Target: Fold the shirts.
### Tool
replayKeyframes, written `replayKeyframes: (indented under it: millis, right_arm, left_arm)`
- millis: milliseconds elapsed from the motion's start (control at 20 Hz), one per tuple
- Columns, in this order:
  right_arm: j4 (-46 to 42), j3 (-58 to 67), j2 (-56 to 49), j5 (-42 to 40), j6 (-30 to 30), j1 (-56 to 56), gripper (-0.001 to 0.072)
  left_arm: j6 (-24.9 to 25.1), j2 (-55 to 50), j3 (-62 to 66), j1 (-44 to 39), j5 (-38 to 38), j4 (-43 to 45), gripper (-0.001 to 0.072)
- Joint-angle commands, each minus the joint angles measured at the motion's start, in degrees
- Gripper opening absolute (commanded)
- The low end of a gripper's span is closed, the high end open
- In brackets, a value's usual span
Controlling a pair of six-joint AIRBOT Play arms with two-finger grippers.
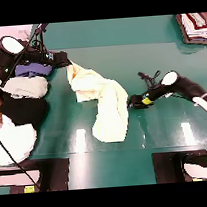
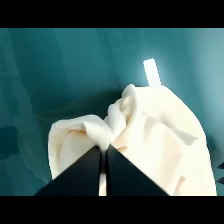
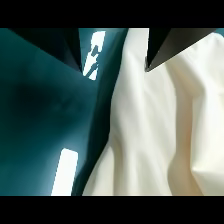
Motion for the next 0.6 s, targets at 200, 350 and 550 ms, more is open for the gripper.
replayKeyframes:
  millis: [200, 350, 550]
  right_arm:
    - [-4.20, 8.72, -6.78, -1.20, -1.46, 3.91, 0.0012]
    - [-13.09, 17.29, 0.44, 4.57, -0.72, -0.04, 0.0012]
    - [-16.44, 30.99, 13.49, 9.22, -0.20, -7.56, 0.0012]
  left_arm:
    - [-0.22, 1.31, 0.98, 0.26, -0.39, 1.01, 0.0021]
    - [0.26, 7.34, 7.15, 0.74, 0.26, 2.73, 0.0022]
    - [1.99, 18.21, 18.18, 0.72, -0.96, 2.84, 0.0022]
